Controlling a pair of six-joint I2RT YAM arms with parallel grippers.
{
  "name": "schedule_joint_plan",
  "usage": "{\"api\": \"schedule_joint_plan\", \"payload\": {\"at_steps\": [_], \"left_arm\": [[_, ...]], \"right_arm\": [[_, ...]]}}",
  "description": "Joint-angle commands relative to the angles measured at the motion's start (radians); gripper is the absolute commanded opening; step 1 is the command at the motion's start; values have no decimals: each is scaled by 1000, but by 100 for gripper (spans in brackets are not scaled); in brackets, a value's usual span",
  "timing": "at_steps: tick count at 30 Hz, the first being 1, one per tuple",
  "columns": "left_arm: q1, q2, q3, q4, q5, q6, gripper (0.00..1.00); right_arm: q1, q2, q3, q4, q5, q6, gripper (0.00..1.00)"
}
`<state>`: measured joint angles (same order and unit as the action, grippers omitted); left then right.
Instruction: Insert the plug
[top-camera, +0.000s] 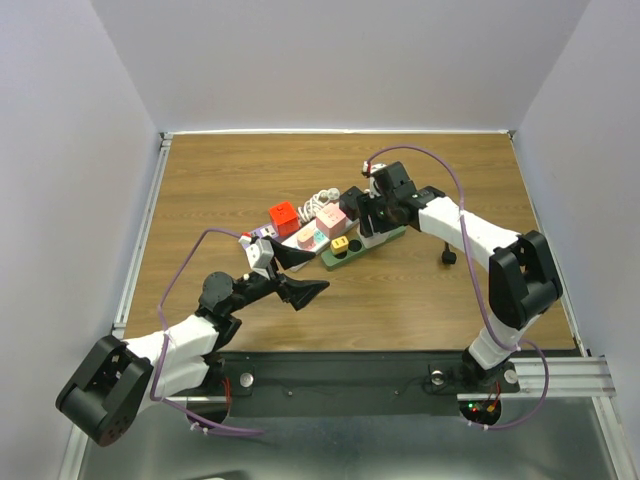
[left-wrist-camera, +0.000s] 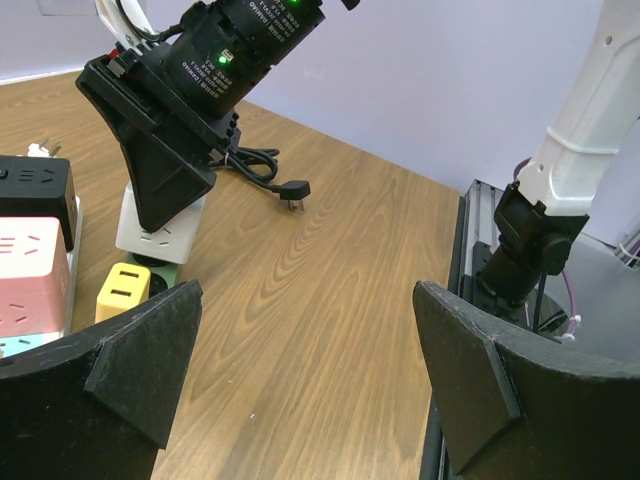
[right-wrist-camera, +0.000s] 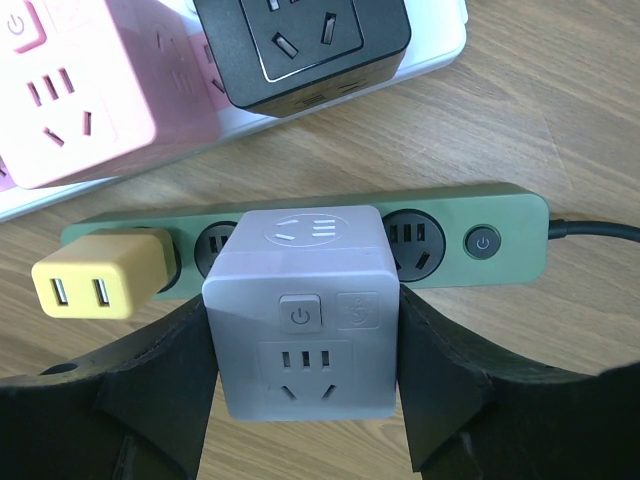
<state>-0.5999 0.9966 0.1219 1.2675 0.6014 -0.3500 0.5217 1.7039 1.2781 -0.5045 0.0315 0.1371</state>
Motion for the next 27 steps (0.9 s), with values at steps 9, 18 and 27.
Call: {"api": "schedule_joint_plan", "payload": {"at_steps": [9,18,27], "left_arm": [[6,-9,-4,64,5,3,98],[6,-18,-7,64,3,2,98],[6,-23,-14,75,6,2,98]], "right_arm": [[40,25,-28,32,84,15,0],[41,37,-120,86,108,47,0],[55,16,-261,170,136,99,1]]}}
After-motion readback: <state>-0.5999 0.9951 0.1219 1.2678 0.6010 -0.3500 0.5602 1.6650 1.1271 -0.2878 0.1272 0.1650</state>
